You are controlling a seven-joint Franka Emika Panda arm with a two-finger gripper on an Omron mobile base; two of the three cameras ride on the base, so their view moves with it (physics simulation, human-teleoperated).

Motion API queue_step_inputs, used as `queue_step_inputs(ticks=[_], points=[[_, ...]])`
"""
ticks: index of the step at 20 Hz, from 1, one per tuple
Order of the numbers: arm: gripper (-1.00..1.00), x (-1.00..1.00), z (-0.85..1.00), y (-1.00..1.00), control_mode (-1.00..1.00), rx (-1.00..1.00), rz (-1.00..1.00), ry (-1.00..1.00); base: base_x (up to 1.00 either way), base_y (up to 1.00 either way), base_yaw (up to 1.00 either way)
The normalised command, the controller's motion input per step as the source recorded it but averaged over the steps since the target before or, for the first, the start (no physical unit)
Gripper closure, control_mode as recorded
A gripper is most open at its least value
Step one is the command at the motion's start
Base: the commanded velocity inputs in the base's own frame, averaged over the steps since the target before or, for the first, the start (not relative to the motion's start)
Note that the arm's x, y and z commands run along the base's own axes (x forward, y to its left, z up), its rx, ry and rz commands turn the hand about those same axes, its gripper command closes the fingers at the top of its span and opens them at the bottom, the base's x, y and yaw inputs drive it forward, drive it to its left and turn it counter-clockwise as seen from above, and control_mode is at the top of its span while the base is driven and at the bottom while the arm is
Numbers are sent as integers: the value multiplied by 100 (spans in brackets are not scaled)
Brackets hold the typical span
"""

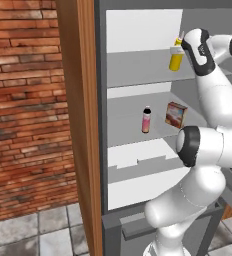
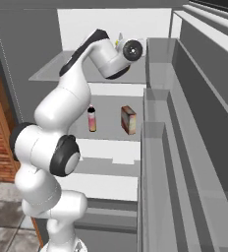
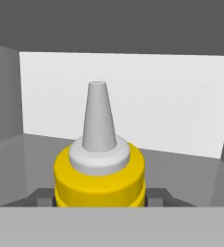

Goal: Place the ketchup and mustard from the counter to the top shelf of the fridge. If the existing items in the fridge are on the top shelf, move them to other shelves.

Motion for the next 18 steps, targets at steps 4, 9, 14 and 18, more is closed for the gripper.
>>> queue_step_inputs(ticks=[4,9,14,18], points=[[100,0,-12,17,-100,-14,0,0,0,0,0],[-100,0,-1,15,-100,-11,0,0,0,0,0],[-100,0,0,0,-100,0,0,0,0,0,0],[-100,0,5,0,-100,0,0,-1,0,0,0]])
